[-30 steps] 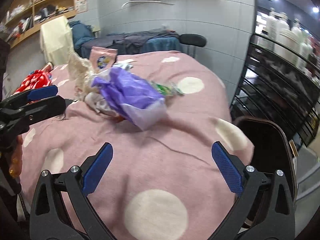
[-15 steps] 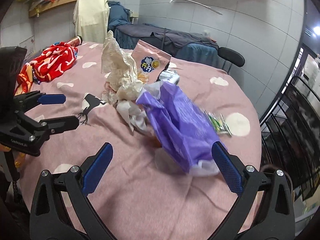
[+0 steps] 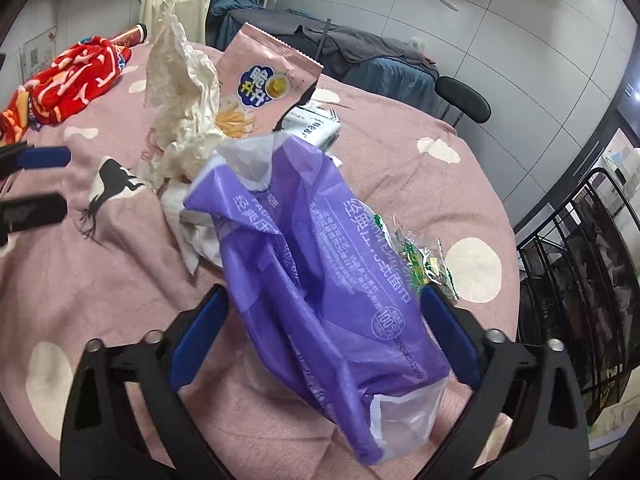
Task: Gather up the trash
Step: 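Grasp the crumpled tissue with the left gripper while the right gripper grasps the purple bag, then carry the purple bag into the bin and open the right gripper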
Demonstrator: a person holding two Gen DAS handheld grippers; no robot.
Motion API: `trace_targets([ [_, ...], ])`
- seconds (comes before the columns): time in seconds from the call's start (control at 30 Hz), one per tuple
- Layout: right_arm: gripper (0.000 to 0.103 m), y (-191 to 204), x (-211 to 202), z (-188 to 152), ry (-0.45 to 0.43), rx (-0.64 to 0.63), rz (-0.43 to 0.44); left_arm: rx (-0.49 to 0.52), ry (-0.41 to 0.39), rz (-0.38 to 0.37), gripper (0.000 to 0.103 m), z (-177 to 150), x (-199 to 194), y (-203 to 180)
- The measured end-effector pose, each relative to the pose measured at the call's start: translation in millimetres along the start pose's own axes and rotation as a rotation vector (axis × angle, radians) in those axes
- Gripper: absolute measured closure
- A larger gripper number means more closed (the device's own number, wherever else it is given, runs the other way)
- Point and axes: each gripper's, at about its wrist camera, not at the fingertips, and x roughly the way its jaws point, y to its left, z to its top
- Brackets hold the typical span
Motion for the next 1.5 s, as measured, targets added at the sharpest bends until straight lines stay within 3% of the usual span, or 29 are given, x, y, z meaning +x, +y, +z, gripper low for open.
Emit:
trace_targets([
  [0.17, 0.053, 0.5, -1.9, -3.8, -0.002, -0.007, 0.000, -0.065, -0.007, -0.024, 0.005, 18.7, 8.6, 4.8],
  [0.3, 0.067, 4.0, -10.2, -5.4, -0.030, -0.015, -0.031, -0.057, -0.021, -0.020, 0.005, 30.8, 17.9, -10.8],
  [0.53, 0.070, 5.5, -33.3, -8.6, -0.082, 0.015, -0.062, -0.093, -0.003, 0.026, 0.005, 53.8, 45.1, -29.1],
  [0.83, 0.070, 6.0, -53.8, -23.5, -0.109, 0.096, -0.061, -0.140, 0.079, 0.092, 0.006, 62.3, 85.2, -33.5],
  [0.9, 0.070, 7.1, -57.9, -26.7, -0.117, 0.096, -0.068, -0.179, 0.084, 0.083, 0.010, 58.0, 87.5, -25.8],
  [0.97, 0.070, 7.8, -61.0, -28.0, -0.127, 0.095, -0.072, -0.207, 0.097, 0.080, 0.026, 52.1, 87.4, -17.9],
  [1.03, 0.070, 7.2, -64.1, -30.2, -0.136, 0.100, -0.086, -0.221, 0.090, 0.066, 0.032, 47.7, 83.0, -10.7],
  [1.2, 0.070, 5.9, -65.1, -34.5, -0.145, 0.128, -0.084, -0.233, 0.039, 0.037, 0.040, 38.1, 59.5, -3.8],
  [1.5, 0.070, 1.9, -70.6, -40.9, -0.156, 0.182, -0.086, -0.240, -0.047, 0.013, 0.062, 25.8, 25.7, -0.3],
])
